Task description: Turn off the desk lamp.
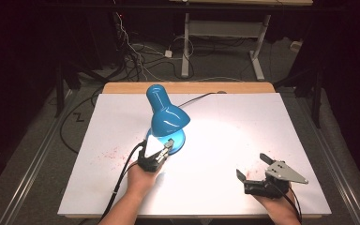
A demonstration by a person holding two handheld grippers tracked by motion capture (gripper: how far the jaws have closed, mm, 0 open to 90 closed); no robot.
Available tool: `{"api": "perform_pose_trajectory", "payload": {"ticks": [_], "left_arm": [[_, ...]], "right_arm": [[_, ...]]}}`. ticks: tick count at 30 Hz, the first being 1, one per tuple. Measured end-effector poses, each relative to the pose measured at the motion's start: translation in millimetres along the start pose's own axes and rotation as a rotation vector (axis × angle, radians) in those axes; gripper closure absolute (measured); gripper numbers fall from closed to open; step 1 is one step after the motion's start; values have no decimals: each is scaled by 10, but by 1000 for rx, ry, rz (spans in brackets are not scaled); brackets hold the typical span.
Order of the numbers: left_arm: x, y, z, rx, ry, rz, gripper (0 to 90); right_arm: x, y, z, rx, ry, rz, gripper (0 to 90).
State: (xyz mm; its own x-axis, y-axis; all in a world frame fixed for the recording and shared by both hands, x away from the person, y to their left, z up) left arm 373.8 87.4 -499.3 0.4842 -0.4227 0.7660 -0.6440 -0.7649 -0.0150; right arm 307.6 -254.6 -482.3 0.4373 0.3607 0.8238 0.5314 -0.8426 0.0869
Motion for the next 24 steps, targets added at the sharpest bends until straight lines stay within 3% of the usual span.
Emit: {"api": "perform_pose_trajectory", "payload": {"ticks": [3, 7, 17, 24], "left_arm": [[25, 26, 56, 25, -19, -3, 878], [55, 45, 121, 68, -45, 32, 879], [91, 2, 197, 128, -74, -42, 878], [104, -2, 228, 145, -89, -48, 878]], "right_arm": [[4, -3, -4, 1, 2, -2, 4], [5, -4, -7, 2, 3, 0, 4], [7, -19, -1, 11, 4, 1, 4], [7, -35, 7, 14, 2, -2, 3]]}}
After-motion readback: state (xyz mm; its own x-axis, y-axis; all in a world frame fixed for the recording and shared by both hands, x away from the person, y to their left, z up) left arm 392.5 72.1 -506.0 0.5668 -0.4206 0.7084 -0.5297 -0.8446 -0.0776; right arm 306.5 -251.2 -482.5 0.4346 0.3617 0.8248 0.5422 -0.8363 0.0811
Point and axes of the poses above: each handheld gripper's, and its own axes: z roughly forward along the jaws, x roughly out of its top, y roughly to its right, the point moved 3 cm from there along z, roughly forward along the jaws, and after that the axes turned 14 degrees about -y, right-handed, at the moved point
